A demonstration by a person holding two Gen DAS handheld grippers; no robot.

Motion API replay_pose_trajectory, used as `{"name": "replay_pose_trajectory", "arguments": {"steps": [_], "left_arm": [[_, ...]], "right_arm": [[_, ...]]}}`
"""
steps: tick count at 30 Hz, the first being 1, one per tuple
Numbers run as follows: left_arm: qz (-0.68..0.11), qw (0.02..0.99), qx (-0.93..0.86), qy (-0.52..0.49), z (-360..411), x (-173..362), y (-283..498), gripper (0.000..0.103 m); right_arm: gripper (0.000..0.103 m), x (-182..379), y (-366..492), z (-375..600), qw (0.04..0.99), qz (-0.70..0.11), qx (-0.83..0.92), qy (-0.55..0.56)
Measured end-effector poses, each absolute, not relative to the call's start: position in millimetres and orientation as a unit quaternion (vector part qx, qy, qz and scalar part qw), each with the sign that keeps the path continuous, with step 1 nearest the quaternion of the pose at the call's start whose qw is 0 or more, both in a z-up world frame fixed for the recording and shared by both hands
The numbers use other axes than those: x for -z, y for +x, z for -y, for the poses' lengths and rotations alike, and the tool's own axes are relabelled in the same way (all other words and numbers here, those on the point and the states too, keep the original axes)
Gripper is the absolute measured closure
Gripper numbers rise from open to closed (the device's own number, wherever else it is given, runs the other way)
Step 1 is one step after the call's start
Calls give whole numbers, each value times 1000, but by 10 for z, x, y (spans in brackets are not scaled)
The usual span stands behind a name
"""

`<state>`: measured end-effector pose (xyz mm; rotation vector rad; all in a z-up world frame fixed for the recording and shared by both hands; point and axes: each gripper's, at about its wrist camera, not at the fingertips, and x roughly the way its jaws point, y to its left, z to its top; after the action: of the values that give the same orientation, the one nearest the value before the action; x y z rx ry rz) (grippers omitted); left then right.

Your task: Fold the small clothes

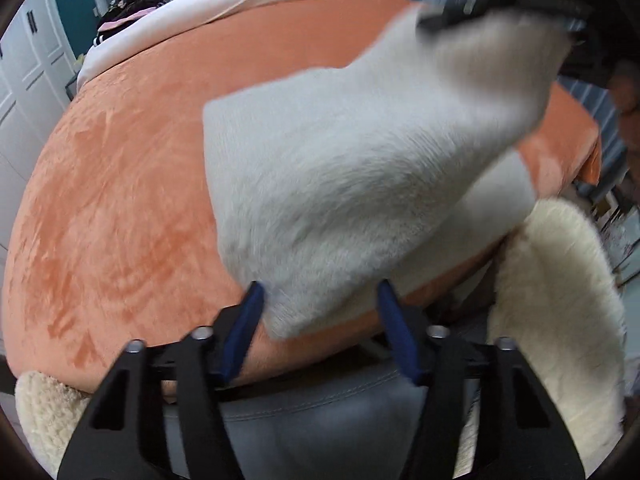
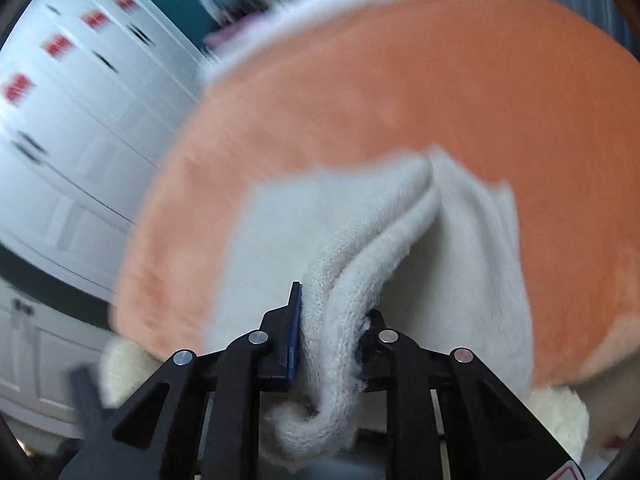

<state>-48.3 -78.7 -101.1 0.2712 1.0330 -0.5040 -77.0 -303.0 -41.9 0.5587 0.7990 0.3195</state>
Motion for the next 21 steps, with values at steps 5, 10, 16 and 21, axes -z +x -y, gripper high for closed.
{"name": "replay_pose_trajectory", "arguments": {"steps": [5, 10, 16, 21], "left_arm": [[-510, 823, 240, 75, 712, 1039, -327, 78], [-541, 808, 224, 70, 728, 1283, -325, 80], [-535, 812, 224, 64, 723, 1261, -334, 77], [-529, 814, 227, 73, 725, 1270, -375, 73]], "right_arm": [[95, 556, -1090, 3552, 874, -351, -120, 314], [93, 1754, -1190, 3816, 818, -495, 11, 293], [47, 1105, -1514, 3659, 863, -408, 9, 298], [23, 1163, -1292, 3364, 862, -447, -34, 238]]}}
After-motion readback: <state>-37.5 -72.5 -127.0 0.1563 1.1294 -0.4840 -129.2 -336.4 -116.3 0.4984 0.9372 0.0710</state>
